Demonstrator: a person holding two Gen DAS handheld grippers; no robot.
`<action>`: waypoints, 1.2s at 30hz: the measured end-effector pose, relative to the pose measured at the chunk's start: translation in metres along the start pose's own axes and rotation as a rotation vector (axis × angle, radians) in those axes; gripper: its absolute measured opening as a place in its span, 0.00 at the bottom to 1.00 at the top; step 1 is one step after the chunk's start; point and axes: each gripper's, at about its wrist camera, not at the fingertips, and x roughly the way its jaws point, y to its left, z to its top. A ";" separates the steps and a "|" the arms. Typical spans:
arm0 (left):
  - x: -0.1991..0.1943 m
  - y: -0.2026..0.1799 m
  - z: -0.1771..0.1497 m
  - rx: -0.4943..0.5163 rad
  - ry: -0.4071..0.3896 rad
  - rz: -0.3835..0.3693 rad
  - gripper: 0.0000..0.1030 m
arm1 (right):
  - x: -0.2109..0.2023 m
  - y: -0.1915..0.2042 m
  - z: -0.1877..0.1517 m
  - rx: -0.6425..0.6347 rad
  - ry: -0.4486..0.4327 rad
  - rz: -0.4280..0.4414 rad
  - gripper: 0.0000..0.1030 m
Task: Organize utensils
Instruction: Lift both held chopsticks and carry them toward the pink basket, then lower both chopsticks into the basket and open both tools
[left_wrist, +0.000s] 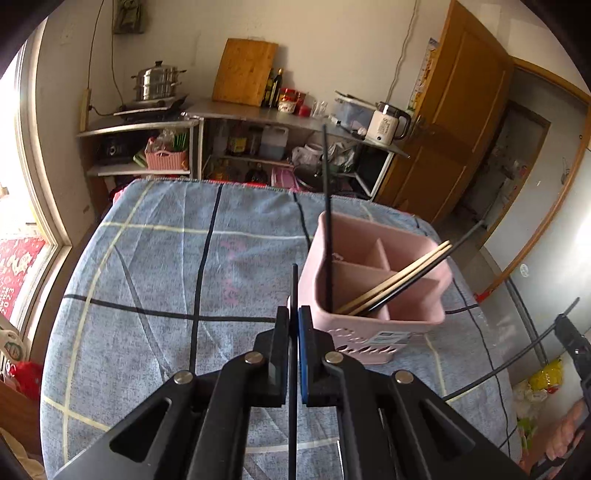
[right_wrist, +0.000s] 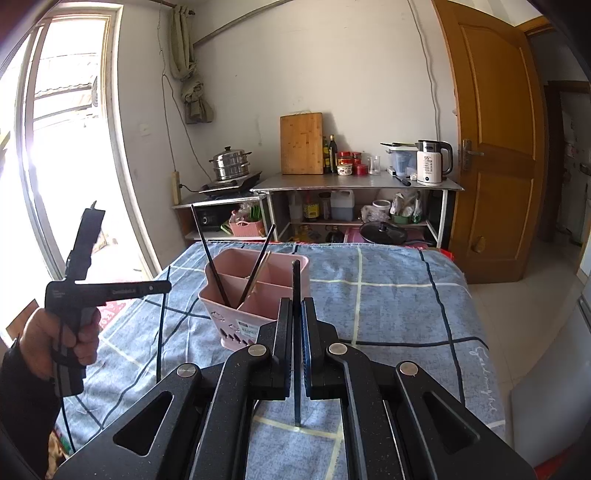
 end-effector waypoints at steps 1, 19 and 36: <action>-0.008 -0.003 0.002 0.012 -0.017 -0.007 0.05 | -0.001 0.000 0.001 0.000 -0.002 -0.001 0.04; -0.079 -0.043 0.031 0.126 -0.153 -0.080 0.05 | -0.015 0.017 0.032 -0.014 -0.067 0.048 0.04; -0.112 -0.055 0.091 0.161 -0.268 -0.086 0.05 | 0.011 0.043 0.093 -0.011 -0.176 0.136 0.04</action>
